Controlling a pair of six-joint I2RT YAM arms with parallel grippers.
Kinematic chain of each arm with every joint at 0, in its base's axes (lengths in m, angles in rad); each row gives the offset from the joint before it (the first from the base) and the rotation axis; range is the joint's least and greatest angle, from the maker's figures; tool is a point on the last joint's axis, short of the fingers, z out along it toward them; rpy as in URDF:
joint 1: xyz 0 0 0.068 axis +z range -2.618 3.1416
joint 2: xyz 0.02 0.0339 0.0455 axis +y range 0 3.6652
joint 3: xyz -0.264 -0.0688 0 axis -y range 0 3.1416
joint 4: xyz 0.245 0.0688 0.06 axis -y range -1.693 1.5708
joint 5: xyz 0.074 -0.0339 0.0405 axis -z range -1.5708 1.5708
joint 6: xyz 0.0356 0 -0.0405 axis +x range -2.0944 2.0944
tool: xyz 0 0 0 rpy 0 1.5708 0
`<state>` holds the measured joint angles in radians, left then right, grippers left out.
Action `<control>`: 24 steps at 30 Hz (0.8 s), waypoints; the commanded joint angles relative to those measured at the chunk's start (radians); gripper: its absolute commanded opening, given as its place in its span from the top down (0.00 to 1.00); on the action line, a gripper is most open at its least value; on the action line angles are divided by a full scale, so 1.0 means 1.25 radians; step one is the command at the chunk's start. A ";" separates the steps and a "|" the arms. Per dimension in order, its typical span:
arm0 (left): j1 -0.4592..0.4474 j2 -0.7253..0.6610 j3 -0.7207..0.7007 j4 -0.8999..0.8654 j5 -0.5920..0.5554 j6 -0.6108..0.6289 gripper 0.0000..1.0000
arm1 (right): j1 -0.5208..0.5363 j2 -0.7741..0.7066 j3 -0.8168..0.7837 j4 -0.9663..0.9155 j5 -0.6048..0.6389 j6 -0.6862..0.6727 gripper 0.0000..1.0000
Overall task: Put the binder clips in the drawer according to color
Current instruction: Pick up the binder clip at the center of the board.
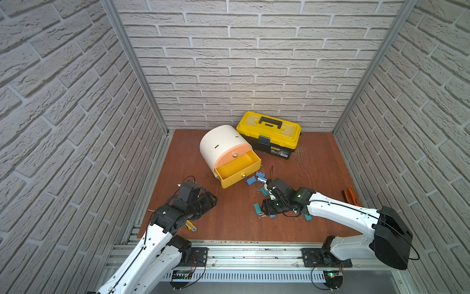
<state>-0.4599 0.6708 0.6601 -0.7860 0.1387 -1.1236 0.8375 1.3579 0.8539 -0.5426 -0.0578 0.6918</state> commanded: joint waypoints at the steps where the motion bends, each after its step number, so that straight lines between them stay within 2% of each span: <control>1: -0.004 -0.008 -0.005 0.006 -0.023 -0.006 0.30 | 0.034 0.037 0.041 -0.012 0.060 -0.013 0.52; 12: -0.005 -0.017 -0.001 -0.012 -0.029 -0.009 0.30 | 0.081 0.173 0.118 -0.018 0.140 -0.005 0.57; 24: -0.006 -0.004 0.012 -0.016 -0.028 -0.007 0.30 | 0.090 0.265 0.167 0.000 0.153 -0.009 0.59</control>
<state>-0.4614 0.6613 0.6605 -0.8059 0.1162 -1.1305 0.9394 1.6768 1.0424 -0.5549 0.1120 0.6907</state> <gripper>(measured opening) 0.701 0.411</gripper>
